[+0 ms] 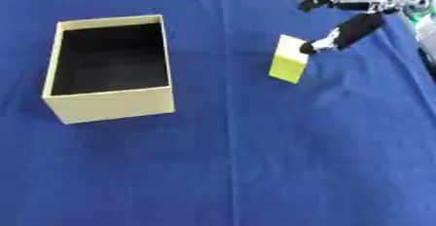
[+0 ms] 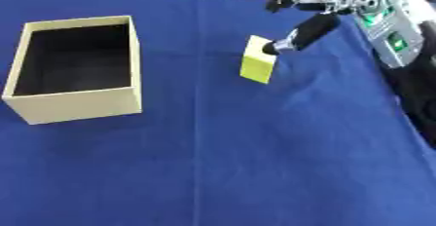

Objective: Pick up objects on the table and place them in the box.

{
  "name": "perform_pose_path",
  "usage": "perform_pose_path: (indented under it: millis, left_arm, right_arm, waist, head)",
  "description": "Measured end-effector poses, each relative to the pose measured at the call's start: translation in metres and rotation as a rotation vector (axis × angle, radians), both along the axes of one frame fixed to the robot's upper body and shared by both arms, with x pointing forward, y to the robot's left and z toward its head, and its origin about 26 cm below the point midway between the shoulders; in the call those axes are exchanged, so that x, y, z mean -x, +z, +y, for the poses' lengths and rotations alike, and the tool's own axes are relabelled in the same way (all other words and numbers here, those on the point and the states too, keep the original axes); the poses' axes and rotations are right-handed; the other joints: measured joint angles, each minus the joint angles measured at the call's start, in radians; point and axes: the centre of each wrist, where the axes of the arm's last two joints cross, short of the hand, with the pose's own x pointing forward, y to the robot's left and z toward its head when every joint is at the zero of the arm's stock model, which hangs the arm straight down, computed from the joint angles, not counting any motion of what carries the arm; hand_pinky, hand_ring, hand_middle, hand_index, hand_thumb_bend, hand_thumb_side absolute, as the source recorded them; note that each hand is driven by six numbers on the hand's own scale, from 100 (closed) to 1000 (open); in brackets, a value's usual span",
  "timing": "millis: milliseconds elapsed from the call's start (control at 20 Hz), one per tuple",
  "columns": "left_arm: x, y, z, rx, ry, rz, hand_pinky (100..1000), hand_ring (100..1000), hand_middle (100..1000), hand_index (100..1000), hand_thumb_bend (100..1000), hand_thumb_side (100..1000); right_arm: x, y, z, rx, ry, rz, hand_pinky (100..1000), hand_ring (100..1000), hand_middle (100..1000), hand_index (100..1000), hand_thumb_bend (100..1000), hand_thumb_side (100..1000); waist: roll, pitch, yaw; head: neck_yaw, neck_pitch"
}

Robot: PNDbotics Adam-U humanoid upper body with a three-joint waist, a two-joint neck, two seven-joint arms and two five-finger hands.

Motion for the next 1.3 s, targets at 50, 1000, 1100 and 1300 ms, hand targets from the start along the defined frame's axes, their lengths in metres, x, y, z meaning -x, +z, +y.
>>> perform_pose_path:
  millis: [50, 1000, 1100, 1300]
  left_arm:
    - [0.000, 0.000, 0.000, 0.000, 0.000, -0.001, 880, 806, 677, 607, 169, 873]
    - [-0.001, 0.001, -0.002, -0.006, -0.013, -0.003, 881, 809, 679, 605, 166, 878]
    - [-0.001, 0.001, -0.002, -0.006, -0.013, -0.003, 881, 809, 679, 605, 165, 878]
    - [-0.001, 0.002, -0.002, -0.007, -0.016, -0.004, 882, 809, 679, 605, 162, 877]
  right_arm:
    - [-0.001, -0.002, 0.000, 0.011, -0.006, -0.002, 976, 1000, 932, 987, 554, 618]
    - [-0.019, -0.041, 0.002, 0.088, -0.130, -0.023, 979, 1000, 928, 988, 567, 610]
    - [-0.020, -0.045, 0.003, 0.076, -0.138, -0.023, 978, 1000, 920, 990, 562, 615]
    - [-0.022, -0.050, 0.004, 0.063, -0.155, -0.025, 975, 1000, 836, 999, 587, 614]
  waist:
    - [-0.001, 0.000, 0.000]
    - [-0.001, 0.015, 0.016]
    - [-0.001, 0.015, 0.017]
    - [-0.001, 0.019, 0.019]
  head:
    - [-0.004, 0.000]
    - [-0.028, -0.017]
    - [-0.031, -0.017]
    - [-0.032, -0.021]
